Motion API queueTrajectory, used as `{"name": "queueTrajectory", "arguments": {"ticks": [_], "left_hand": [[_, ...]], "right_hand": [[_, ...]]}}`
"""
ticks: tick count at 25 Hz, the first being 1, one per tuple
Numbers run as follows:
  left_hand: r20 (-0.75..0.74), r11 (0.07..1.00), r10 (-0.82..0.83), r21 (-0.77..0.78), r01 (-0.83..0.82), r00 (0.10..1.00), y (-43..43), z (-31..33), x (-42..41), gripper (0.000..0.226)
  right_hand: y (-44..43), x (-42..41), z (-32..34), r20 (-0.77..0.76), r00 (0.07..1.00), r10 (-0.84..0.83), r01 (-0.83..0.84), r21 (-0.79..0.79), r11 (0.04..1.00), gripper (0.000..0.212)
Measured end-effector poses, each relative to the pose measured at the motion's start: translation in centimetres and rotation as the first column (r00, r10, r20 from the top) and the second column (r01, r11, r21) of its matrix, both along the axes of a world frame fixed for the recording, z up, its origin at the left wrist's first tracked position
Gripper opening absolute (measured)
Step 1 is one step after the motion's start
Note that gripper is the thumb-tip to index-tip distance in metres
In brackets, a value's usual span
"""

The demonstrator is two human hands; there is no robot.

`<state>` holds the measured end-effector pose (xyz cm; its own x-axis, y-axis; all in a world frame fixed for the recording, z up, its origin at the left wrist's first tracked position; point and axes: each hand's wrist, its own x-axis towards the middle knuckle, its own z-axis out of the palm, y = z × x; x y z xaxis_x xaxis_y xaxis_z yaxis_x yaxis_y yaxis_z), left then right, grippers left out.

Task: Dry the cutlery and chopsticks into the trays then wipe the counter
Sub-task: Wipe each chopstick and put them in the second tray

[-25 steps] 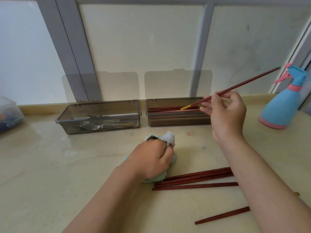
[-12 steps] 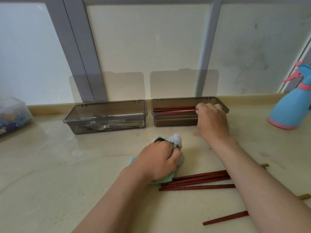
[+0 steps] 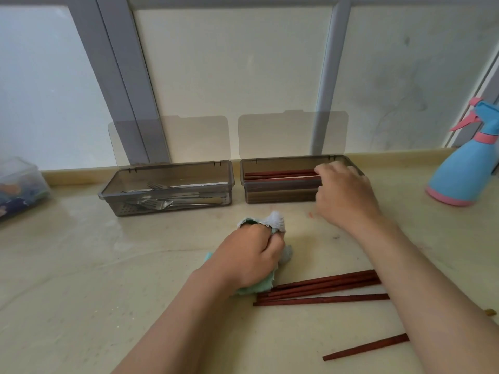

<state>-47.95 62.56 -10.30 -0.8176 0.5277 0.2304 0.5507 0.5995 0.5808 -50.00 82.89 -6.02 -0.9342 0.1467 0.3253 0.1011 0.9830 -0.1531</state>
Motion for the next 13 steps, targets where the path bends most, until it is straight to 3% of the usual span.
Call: {"name": "queueTrajectory", "arguments": {"ticks": [2, 4, 6, 13], "left_hand": [[0.019, 0.995, 0.048, 0.088, -0.05, 0.999, -0.2, 0.0, -0.2, 0.051], [0.058, 0.97, 0.106, 0.214, -0.116, 0.993, -0.4, 0.1, -0.2, 0.056], [0.104, 0.929, 0.162, 0.318, -0.187, 0.981, -0.4, 0.4, -0.2, 0.059], [0.171, 0.843, 0.243, 0.449, -0.295, 0.955, -0.1, 1.8, 0.9, 0.061]], "right_hand": [[1.3, 2.1, 1.9, 0.146, 0.974, 0.174, -0.145, -0.187, 0.972, 0.017], [1.3, 4.3, 3.1, 0.441, 0.824, 0.356, -0.248, -0.283, 0.926, 0.009], [0.6, 5.3, 2.9, 0.597, 0.684, 0.42, -0.309, -0.284, 0.908, 0.007], [-0.2, 5.8, 2.0, 0.659, 0.621, 0.424, -0.349, -0.252, 0.903, 0.01]]}}
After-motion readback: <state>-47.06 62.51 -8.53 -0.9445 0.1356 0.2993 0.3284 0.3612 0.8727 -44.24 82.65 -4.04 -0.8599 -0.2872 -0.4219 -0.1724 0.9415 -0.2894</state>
